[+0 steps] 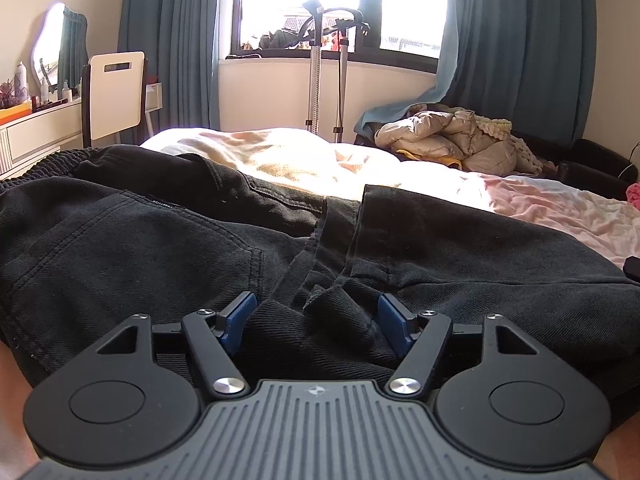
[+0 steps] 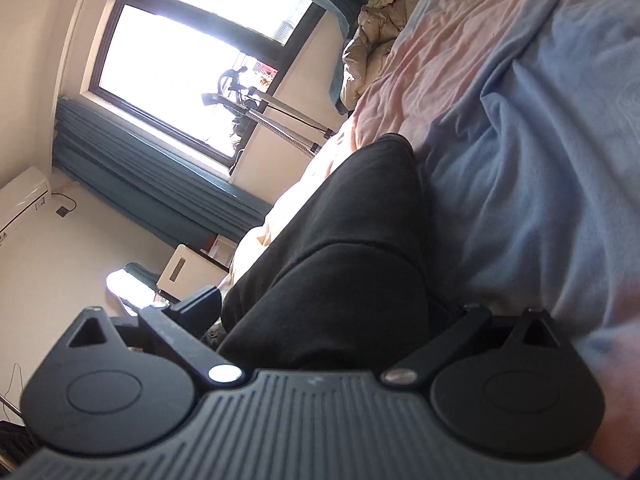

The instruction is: Fold clothes

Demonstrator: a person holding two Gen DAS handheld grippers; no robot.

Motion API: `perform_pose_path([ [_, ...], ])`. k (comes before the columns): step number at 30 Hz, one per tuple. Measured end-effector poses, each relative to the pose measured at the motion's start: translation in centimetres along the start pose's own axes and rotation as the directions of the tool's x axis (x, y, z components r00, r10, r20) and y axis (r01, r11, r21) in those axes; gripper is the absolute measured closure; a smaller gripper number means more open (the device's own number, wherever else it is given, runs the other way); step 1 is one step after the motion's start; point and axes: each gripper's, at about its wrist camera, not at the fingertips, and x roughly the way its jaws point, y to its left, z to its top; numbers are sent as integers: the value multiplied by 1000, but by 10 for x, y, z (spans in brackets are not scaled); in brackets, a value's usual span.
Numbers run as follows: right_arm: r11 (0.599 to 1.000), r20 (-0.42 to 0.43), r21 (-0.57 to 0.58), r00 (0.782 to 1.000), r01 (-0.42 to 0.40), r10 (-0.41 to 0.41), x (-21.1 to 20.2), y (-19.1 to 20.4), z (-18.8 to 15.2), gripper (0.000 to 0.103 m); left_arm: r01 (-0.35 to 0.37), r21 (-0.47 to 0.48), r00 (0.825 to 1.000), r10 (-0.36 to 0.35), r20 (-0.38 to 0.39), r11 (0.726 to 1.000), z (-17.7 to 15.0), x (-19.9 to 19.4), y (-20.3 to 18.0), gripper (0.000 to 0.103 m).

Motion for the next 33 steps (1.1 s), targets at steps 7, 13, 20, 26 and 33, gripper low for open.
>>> perform_pose_path([
  [7, 994, 22, -35, 994, 103, -102, -13, 27, 14, 72, 28, 100, 1000, -28, 1, 995, 2, -3, -14, 25],
  [13, 997, 147, -39, 987, 65, -59, -52, 57, 40, 77, 53, 132, 998, -56, 15, 990, 18, -21, -53, 25],
  [20, 993, 396, -55, 915, 108, -78, -134, 65, 82, 77, 247, 206, 969, -244, -38, 947, 17, -34, -148, 22],
  [26, 960, 566, -137, 815, 242, -125, -201, 64, 108, 76, 367, 237, 930, -358, -82, 900, -13, -33, -241, 22],
  [33, 874, 608, -324, 788, 361, -99, -195, 65, 87, 75, 403, 242, 911, -361, -199, 883, -23, -12, -251, 19],
])
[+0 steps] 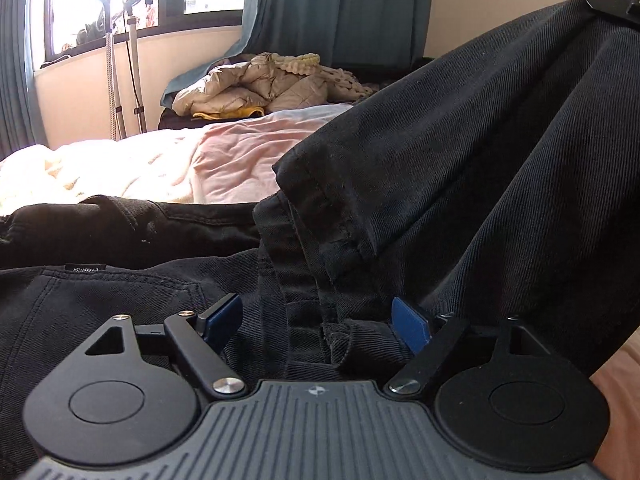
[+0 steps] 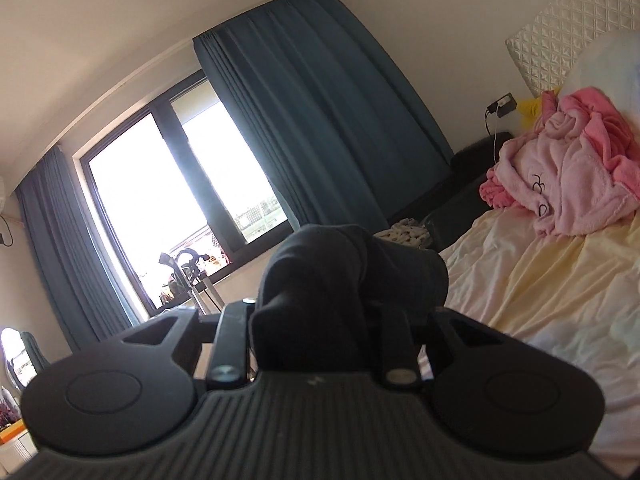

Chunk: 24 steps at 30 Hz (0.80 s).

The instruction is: Fold clothes

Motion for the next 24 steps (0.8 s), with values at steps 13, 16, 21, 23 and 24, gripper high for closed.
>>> perform_pose_path([
  [13, 958, -28, -285, 999, -39, 33, 16, 96, -10, 74, -207, 76, 975, 200, 96, 975, -6, -112, 129, 18],
  [16, 935, -40, -354, 999, -21, 7, 28, 131, -17, 73, -240, 37, 964, 234, 127, 970, -9, -134, 154, 17],
  [21, 819, 3, -573, 999, 32, -38, 55, 197, -62, 71, -255, -64, 957, 262, 123, 965, -5, -155, 196, 17],
  [23, 781, -18, -624, 999, 18, -38, 69, 218, -87, 71, -278, -77, 950, 286, 129, 958, -3, -160, 212, 17],
  [24, 770, -36, -638, 999, 5, -36, 76, 227, -101, 71, -301, -89, 940, 311, 139, 950, -3, -165, 222, 17],
])
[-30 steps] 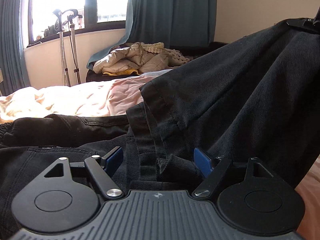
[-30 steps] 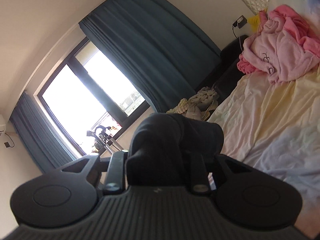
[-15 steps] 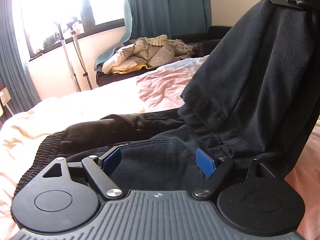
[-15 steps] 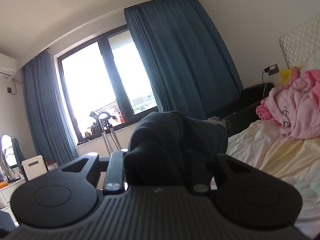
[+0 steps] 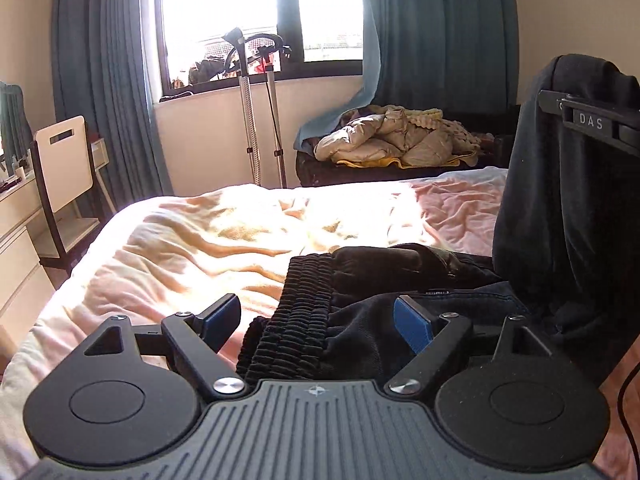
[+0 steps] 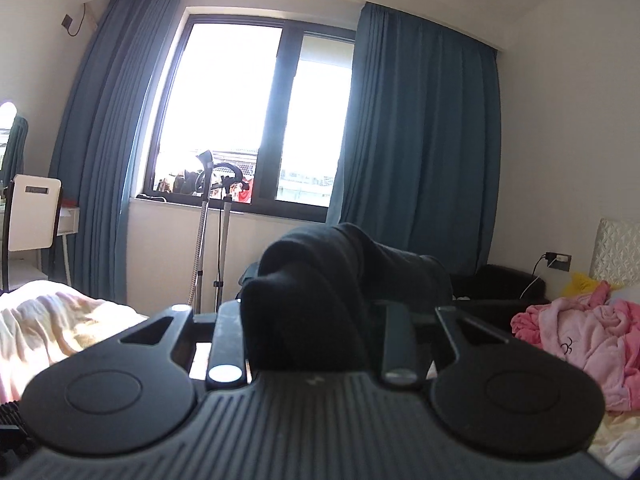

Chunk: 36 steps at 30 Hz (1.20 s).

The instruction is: Fold clothes

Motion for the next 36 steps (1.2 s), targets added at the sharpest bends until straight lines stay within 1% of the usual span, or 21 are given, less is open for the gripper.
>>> perform_pose_path([
  [1, 1000, -8, -10, 1000, -12, 12, 4, 12, -4, 71, -15, -20, 1000, 15, 6, 1000, 1, 1, 11, 17],
  [3, 998, -24, -45, 998, -54, 53, 10, 47, -15, 71, -23, -123, 1000, 24, 4, 992, 2, 2, 45, 17],
  [5, 989, -48, -98, 993, -113, 109, 14, 89, -27, 71, -28, -248, 1000, 27, -8, 968, -2, 9, 76, 17],
  [6, 984, -61, -116, 990, -134, 128, 16, 104, -34, 71, -50, -295, 999, 47, -15, 954, -6, 12, 89, 17],
  [9, 958, -141, -176, 969, -225, 201, 18, 162, -59, 71, -86, -327, 996, 91, 0, 941, -11, 11, 107, 17],
  [12, 920, -218, -241, 941, -310, 260, 15, 198, -89, 71, -52, -383, 997, 67, 28, 922, -14, 9, 119, 17],
  [13, 911, -226, -257, 937, -323, 268, 14, 203, -95, 70, -37, -407, 998, 56, 36, 912, -14, 8, 123, 17],
  [15, 907, -218, -266, 937, -328, 275, 9, 203, -97, 68, 0, -455, 998, 29, 57, 890, -16, 7, 128, 17],
  [16, 906, -221, -254, 932, -340, 288, 9, 200, -93, 64, 21, -476, 998, 14, 69, 879, -16, 6, 129, 17],
  [17, 899, -226, -234, 920, -370, 320, 7, 196, -88, 55, 39, -487, 997, 0, 79, 873, -16, 6, 129, 17],
  [18, 884, -222, -215, 902, -415, 370, 3, 189, -83, 51, 55, -494, 996, -13, 88, 868, -16, 5, 128, 17],
  [19, 865, -215, -197, 881, -461, 421, -2, 183, -79, 38, 65, -491, 996, -23, 90, 869, -15, 4, 126, 16],
  [20, 846, -206, -202, 866, -493, 455, -10, 178, -75, 32, 75, -482, 995, -35, 91, 873, -14, 3, 122, 16],
  [23, 804, -187, -235, 837, -546, 514, -45, 152, -68, 30, 106, -431, 993, -73, 92, 896, -13, 0, 105, 14],
  [25, 805, -171, -201, 829, -558, 532, -64, 120, -67, 29, 134, -380, 990, -105, 95, 915, -13, -2, 90, 14],
  [26, 814, -169, -186, 834, -550, 525, -71, 105, -67, 29, 152, -356, 987, -123, 103, 922, -13, -3, 83, 14],
  [28, 851, -163, -151, 862, -503, 481, -84, 67, -70, 30, 203, -310, 975, -162, 151, 929, -15, -8, 67, 11],
  [31, 924, -130, -49, 920, -378, 369, -93, 9, -72, 30, 242, -229, 963, -204, 175, 943, -18, -13, 40, 10],
  [32, 937, -134, -14, 929, -350, 345, -91, -4, -73, 30, 247, -206, 961, -212, 178, 947, -19, -14, 32, 10],
  [33, 946, -140, 19, 936, -324, 323, -89, -17, -74, 29, 233, -194, 965, -202, 167, 953, -22, -14, 24, 10],
  [36, 946, -184, 101, 929, -308, 322, -78, -31, -82, 27, 196, -220, 978, -172, 121, 956, -35, -9, 4, 10],
])
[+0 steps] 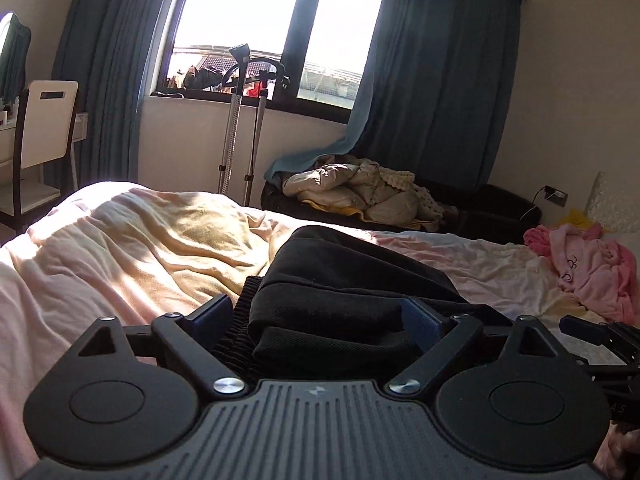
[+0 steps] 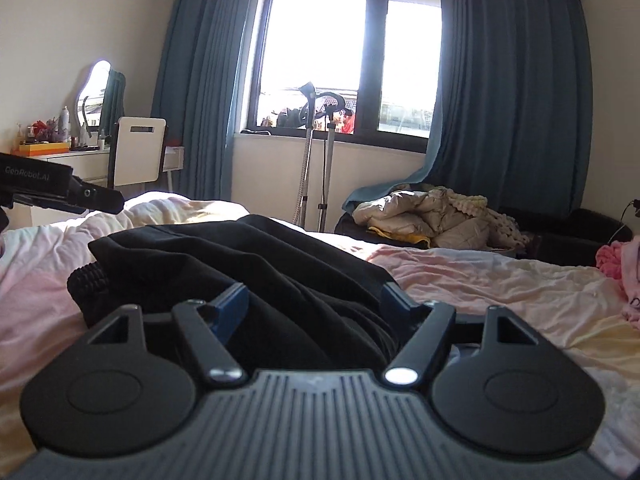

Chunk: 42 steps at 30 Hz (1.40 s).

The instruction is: Fold clothes

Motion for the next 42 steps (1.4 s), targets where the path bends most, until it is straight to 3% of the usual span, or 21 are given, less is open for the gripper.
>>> perform_pose_path([
  [2, 999, -33, 31, 999, 7, -6, 13, 0, -7, 22, -24, 31, 999, 25, -27, 999, -9, 8, -8, 10],
  [5, 1000, -90, 27, 996, 3, -1, 35, 7, -22, 21, -83, 116, 994, 90, -55, 990, -20, 22, -21, 10],
  [6, 1000, -97, 20, 995, 4, -2, 40, 8, -27, 21, -89, 104, 993, 96, -65, 991, -22, 25, -20, 10],
  [8, 997, -107, 71, 994, 8, -1, 45, 1, -33, 14, -99, 76, 991, 106, -82, 992, -26, 29, -20, 10],
  [10, 983, -127, 184, 991, -6, 30, 48, -11, -36, 13, -110, 46, 990, 114, -78, 993, -28, 29, -18, 10],
  [13, 966, -120, 257, 992, -17, 50, 46, -16, -38, 13, -163, 95, 984, 169, -55, 982, -31, 32, -23, 10],
  [15, 968, -109, 251, 993, -19, 48, 44, -15, -38, 16, -193, 103, 979, 198, -45, 976, -32, 36, -24, 9],
  [17, 965, -106, 262, 993, -28, 58, 44, -14, -40, 31, -197, 59, 978, 200, -52, 979, -32, 41, -19, 9],
  [20, 966, -100, 255, 993, -37, 64, 43, -12, -38, 50, -191, -38, 981, 189, -39, 981, -29, 46, -8, 9],
  [23, 968, -86, 247, 994, -39, 62, 41, -10, -37, 59, -169, -142, 986, 169, -14, 975, -28, 48, 4, 9],
  [24, 966, -72, 254, 996, -40, 60, 39, -10, -37, 61, -154, -158, 988, 156, 0, 975, -27, 48, 6, 13],
  [26, 969, -46, 244, 998, -40, 53, 34, -7, -36, 67, -123, -190, 991, 131, 30, 974, -25, 48, 11, 51],
  [27, 973, -34, 228, 998, -41, 50, 31, -4, -34, 68, -111, -199, 991, 122, 45, 974, -24, 48, 12, 54],
  [29, 980, -24, 197, 999, -34, 40, 28, 1, -31, 70, -106, -190, 989, 123, 81, 976, -20, 43, 10, 76],
  [31, 983, -20, 180, 999, -33, 37, 27, 3, -32, 70, -72, -215, 988, 99, 118, 974, -16, 35, 12, 84],
  [34, 982, -8, 185, 999, -31, 33, 24, 4, -33, 70, -42, -252, 984, 84, 160, 967, -10, 22, 15, 87],
  [37, 985, -11, 171, 999, -36, 38, 21, 11, -32, 67, -70, -253, 975, 119, 187, 965, -11, 11, 19, 87],
  [39, 991, -35, 118, 998, -56, 61, 24, 20, -37, 63, -143, -239, 974, 180, 140, 960, -19, 22, 30, 87],
  [42, 997, -89, 12, 993, -78, 78, 34, 37, -52, 58, -182, -295, 976, 210, 63, 938, -31, 43, 49, 85],
])
